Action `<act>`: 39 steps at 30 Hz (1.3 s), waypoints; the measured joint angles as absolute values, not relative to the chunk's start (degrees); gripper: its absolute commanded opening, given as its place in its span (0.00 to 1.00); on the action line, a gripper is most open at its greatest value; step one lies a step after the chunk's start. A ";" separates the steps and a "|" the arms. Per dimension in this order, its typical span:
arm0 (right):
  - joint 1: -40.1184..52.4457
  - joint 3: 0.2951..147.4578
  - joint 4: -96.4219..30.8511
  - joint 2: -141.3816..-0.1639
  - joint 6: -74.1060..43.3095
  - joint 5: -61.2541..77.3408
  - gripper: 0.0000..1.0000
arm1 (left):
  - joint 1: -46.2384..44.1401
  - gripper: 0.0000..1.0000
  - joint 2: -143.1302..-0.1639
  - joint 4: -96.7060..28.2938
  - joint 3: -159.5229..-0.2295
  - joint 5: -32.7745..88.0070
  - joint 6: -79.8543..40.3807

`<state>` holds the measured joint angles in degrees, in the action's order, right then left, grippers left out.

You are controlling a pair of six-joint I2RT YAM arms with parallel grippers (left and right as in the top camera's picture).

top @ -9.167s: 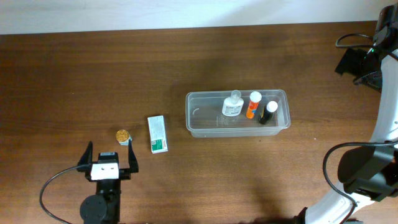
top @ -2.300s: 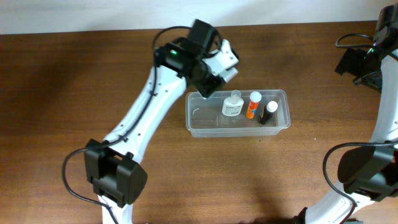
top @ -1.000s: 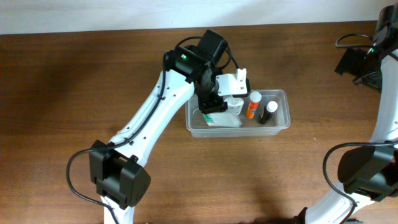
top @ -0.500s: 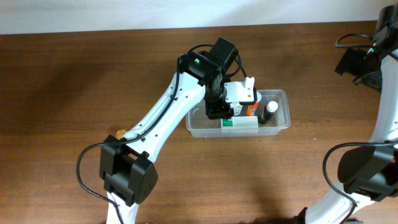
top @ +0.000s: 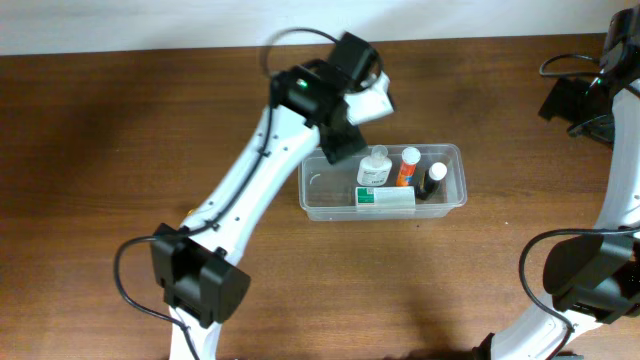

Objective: Pack container
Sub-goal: 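Open the left gripper, raise it and move toward the Tiger Balm jar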

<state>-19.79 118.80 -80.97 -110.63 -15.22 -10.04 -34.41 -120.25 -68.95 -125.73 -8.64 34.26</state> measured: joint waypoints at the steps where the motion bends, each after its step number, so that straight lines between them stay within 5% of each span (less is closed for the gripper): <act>1: -19.79 118.80 -80.97 -110.63 -15.22 -10.04 0.98 | -33.15 0.99 -120.25 -69.10 -125.91 -10.76 30.46; 12: -19.79 118.80 -80.99 -110.63 -15.25 -10.02 0.98 | -9.10 1.00 -120.36 -85.10 -126.13 -12.49 -10.70; 20: -19.79 118.80 -80.97 -110.63 -15.25 -10.04 0.98 | -0.84 0.99 -120.49 -92.58 -125.64 -0.69 -18.52; 39: -19.79 118.80 -80.97 -110.63 -15.22 -10.04 0.98 | -1.76 0.99 -120.55 -93.84 -110.30 2.33 -30.09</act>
